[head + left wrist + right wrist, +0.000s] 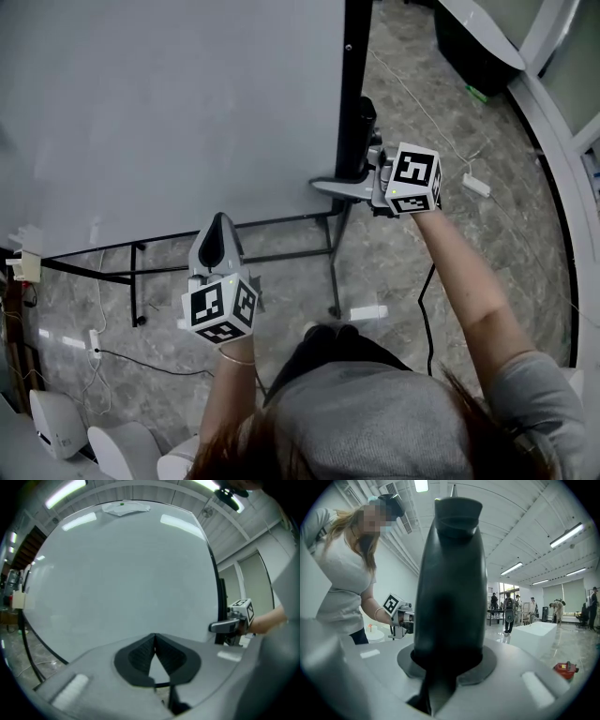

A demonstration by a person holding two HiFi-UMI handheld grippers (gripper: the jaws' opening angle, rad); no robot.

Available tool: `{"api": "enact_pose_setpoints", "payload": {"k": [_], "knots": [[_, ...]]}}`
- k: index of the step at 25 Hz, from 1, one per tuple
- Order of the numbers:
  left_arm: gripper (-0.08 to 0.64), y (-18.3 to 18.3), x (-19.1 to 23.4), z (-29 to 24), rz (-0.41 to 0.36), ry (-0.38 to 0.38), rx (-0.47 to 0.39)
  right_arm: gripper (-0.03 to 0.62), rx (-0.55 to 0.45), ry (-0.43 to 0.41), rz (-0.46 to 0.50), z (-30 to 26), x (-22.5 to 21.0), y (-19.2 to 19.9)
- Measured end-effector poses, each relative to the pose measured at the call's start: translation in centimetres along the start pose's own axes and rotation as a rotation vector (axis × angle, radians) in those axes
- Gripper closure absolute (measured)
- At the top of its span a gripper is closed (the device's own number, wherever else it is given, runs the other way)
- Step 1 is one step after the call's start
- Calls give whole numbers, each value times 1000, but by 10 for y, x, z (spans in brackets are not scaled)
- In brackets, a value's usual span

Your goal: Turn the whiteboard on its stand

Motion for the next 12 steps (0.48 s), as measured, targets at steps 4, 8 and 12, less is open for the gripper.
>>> {"api": "enact_pose_setpoints", "payload": {"k": [4, 8, 12], "knots": [[569, -2, 3, -14, -17, 25, 26, 494, -2, 4, -4, 4, 1, -1], [569, -1, 3, -22, -39, 66, 27, 492, 2, 7, -7, 4, 2, -2], [566, 0, 5, -27, -39, 100, 20, 489, 2, 13, -13, 4, 3, -3]]}}
Point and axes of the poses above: the fingertips, and each gripper's own axes: z backward along the fingers, x to its left, y out of its underside, the point moved 10 cm from there along z, backward along the fingers, and after that the axes turned 1 degree about y, right-handed, at the moved point
